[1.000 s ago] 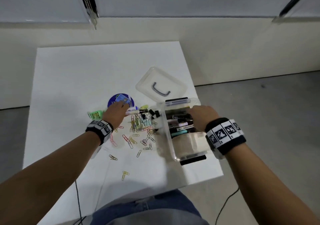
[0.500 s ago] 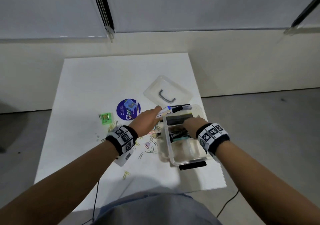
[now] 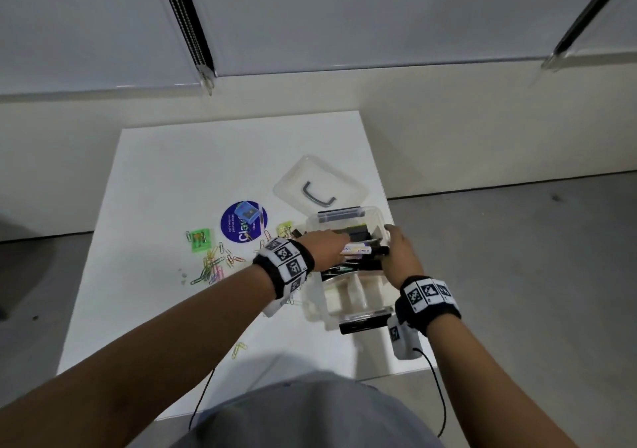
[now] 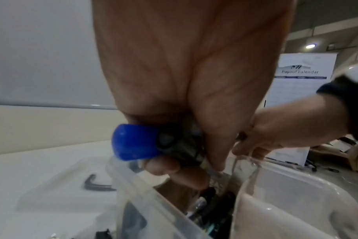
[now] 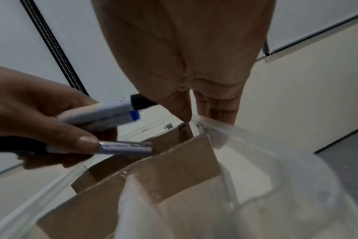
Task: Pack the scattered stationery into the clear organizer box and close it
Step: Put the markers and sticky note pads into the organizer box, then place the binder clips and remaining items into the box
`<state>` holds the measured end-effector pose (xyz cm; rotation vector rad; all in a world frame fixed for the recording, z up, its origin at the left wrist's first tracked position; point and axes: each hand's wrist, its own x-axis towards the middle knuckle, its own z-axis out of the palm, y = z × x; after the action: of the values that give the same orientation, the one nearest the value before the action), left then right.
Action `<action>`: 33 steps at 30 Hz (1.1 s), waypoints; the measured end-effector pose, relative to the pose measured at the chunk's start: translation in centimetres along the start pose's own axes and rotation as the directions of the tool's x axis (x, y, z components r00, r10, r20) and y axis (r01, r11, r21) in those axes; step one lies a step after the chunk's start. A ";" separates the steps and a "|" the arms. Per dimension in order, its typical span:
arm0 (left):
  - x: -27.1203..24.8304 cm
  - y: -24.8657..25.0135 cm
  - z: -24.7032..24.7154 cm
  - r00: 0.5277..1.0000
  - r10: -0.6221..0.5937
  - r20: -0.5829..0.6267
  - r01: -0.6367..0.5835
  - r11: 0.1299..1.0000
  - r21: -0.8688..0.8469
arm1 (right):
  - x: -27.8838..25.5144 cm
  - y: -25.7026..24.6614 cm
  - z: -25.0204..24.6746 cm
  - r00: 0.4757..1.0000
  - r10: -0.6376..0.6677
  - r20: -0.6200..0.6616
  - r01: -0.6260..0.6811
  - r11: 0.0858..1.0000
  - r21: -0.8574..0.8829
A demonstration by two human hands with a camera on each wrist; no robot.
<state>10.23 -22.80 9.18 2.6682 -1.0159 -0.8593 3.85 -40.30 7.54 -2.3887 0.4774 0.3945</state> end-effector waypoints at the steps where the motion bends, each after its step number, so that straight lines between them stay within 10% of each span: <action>1: 0.8 0.7 0.3 1.000 0.003 -0.002 -0.002 1.000 0.015 | 0.0 0.0 -0.1 1.000 -0.005 -0.001 0.005 1.000 0.017; 17: -0.5 -1.7 3.8 0.911 0.095 -0.402 -0.151 0.983 -0.109 | -0.8 -0.3 3.6 0.998 -0.059 -0.024 0.048 0.951 -0.305; 24: -3.3 -11.4 2.8 0.859 -0.288 -0.424 0.088 0.898 -0.432 | -0.7 -9.3 6.8 0.920 -0.374 -0.116 0.330 0.900 -0.284; 33: -7.3 -24.5 4.7 0.761 -0.612 -0.215 0.537 0.780 -0.321 | 5.8 -18.6 16.5 0.903 -0.324 0.280 0.399 0.876 -0.273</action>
<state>16.93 0.74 0.39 2.7922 0.0188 -0.5598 14.50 -17.46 3.34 -2.6311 -0.1619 0.6003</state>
